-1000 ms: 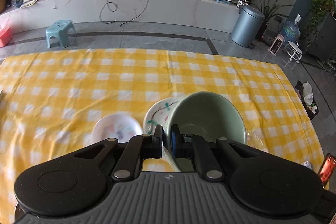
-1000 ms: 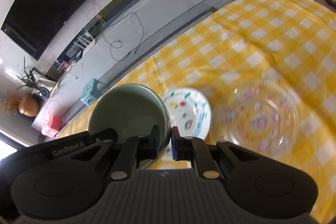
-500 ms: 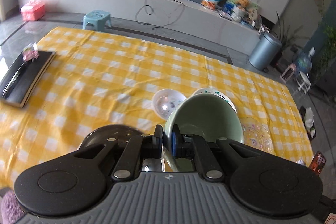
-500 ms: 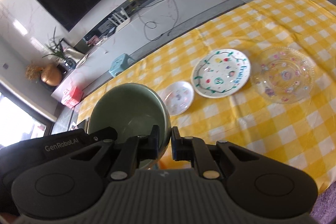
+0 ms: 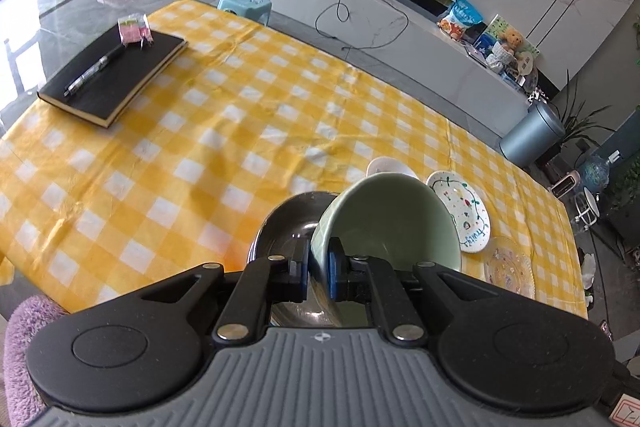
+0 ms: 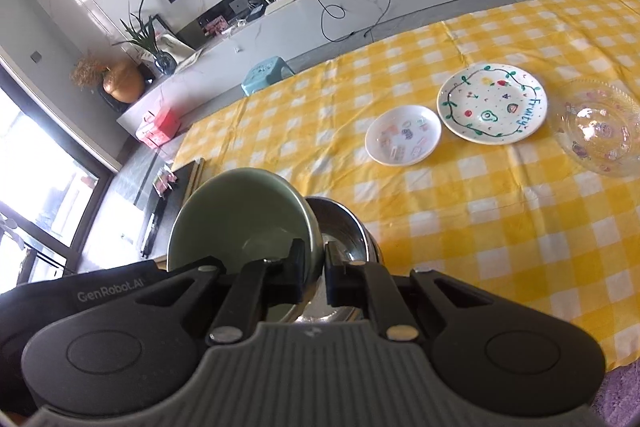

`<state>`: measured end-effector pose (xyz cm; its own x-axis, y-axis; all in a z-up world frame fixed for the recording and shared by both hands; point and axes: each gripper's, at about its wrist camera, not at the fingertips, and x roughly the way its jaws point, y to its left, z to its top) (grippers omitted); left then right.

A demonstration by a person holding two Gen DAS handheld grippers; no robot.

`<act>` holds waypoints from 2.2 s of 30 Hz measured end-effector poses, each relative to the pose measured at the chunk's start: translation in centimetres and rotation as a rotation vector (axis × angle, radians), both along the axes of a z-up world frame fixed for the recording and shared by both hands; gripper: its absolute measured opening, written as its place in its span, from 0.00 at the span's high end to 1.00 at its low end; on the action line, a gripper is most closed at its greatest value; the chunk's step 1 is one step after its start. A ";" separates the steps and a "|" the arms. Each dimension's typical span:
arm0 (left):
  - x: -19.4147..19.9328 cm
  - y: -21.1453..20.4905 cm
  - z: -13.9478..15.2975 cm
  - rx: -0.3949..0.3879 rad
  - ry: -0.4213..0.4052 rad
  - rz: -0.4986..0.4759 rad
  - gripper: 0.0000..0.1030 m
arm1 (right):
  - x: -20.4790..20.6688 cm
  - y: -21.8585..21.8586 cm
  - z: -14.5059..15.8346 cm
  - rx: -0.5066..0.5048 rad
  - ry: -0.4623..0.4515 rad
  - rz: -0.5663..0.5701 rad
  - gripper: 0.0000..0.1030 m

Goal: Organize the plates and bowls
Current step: 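Lift the green bowl and lower it into the stacked steel bowls, then open the right gripper to release the green bowl and withdraw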

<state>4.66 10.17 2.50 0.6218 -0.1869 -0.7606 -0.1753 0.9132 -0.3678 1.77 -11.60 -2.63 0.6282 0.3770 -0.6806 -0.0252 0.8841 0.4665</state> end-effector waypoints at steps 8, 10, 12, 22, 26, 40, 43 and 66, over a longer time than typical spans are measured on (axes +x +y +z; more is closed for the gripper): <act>0.6 0.2 -2.3 0.005 0.053 -0.017 0.90 | 0.9 0.6 -2.2 -0.047 0.052 0.006 0.94; 0.7 0.2 -2.4 0.028 0.055 -0.021 0.91 | 1.1 0.9 -2.6 -0.056 0.058 0.018 0.94; 0.9 0.1 -2.4 0.065 0.057 -0.030 0.91 | 1.4 1.3 -2.8 -0.069 0.063 0.028 0.94; 1.7 -0.3 -2.3 0.121 0.037 -0.077 0.96 | 2.1 2.3 -3.4 -0.161 0.039 0.060 0.91; 1.5 0.1 -1.9 0.103 0.005 -0.062 0.93 | 2.6 2.4 -3.8 -0.178 0.033 0.066 0.93; 0.6 1.5 -1.8 0.102 -0.003 0.009 0.62 | 2.3 2.0 -2.6 -0.184 -0.048 0.066 0.87; 0.4 1.5 -1.8 0.098 0.000 0.016 0.59 | 1.9 1.5 -1.8 -0.168 -0.092 0.061 0.87; 0.2 1.0 -3.3 0.110 0.035 -0.021 0.86 | 1.7 -0.5 -3.9 -0.063 -0.001 0.015 0.93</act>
